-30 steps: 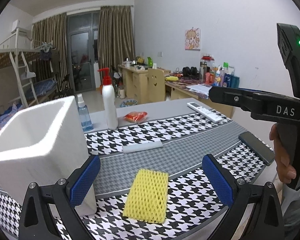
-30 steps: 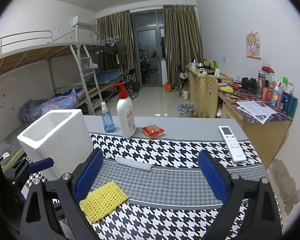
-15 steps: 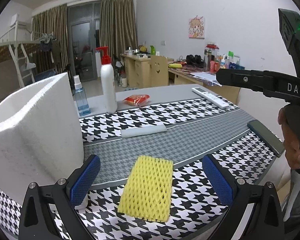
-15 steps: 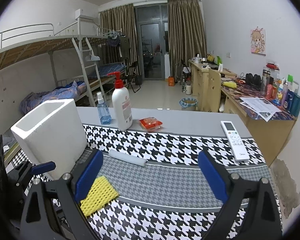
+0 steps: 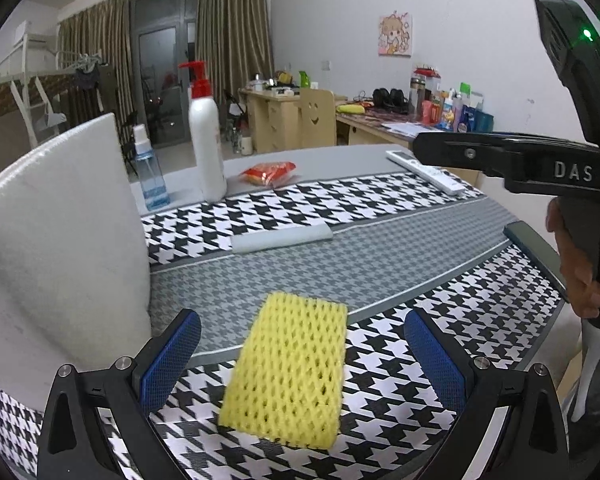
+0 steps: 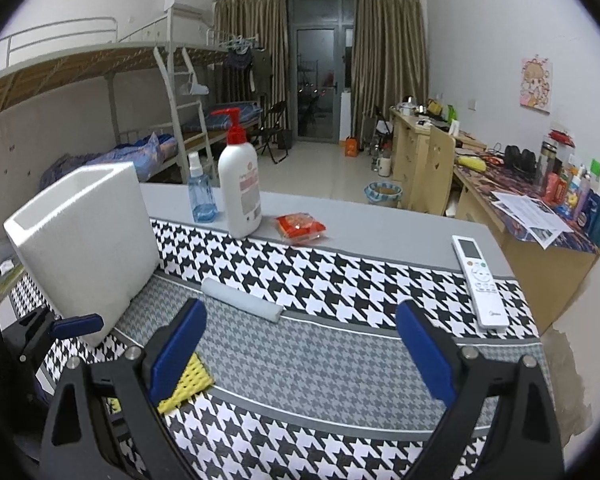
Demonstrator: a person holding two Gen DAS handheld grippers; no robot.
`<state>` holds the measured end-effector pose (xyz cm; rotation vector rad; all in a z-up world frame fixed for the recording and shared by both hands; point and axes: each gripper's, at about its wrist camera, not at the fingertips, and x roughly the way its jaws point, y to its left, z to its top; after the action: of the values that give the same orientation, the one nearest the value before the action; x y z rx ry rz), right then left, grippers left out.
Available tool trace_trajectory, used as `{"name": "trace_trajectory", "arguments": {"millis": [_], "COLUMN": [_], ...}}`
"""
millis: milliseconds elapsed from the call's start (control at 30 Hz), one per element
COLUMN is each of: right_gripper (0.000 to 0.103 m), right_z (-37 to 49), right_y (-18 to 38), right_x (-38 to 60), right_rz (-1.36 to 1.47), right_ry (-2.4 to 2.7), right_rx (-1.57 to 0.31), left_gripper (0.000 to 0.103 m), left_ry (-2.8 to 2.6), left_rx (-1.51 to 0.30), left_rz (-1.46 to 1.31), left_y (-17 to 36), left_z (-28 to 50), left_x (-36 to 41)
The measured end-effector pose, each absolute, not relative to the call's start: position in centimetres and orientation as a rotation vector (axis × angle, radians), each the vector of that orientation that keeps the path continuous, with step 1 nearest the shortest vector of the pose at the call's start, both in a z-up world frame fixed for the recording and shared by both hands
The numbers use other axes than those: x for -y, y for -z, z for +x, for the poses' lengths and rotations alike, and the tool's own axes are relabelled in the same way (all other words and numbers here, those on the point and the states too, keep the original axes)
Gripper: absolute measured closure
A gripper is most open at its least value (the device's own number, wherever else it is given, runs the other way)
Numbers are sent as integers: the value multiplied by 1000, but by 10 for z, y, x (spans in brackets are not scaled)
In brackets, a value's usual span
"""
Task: Organize soft objects
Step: 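Move the left tool toward the yellow mesh sleeve on the table, then close the left gripper on the yellow mesh sleeve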
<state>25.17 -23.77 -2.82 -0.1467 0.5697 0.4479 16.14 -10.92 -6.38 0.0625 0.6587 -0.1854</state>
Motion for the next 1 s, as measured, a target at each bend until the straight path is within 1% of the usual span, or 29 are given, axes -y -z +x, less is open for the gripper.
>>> {"name": "trace_trajectory", "arguments": {"millis": [767,900,1000], "right_gripper": [6,6,6], "right_z": [297,304,311], "right_y": [61,67,75], "right_x": [210,204,198], "right_rz": [-272,-283,-297], "right_ry": [-552,-587,-594], "right_rx": [-677,-700,-726], "left_gripper": [2,7,15], "left_ry": [176,181,175], "left_rx": [-799,-829,-862], "left_rz": [50,46,49], "left_y": [93,97,101], "left_z": [183,185,188], "left_x": [104,104,104]}}
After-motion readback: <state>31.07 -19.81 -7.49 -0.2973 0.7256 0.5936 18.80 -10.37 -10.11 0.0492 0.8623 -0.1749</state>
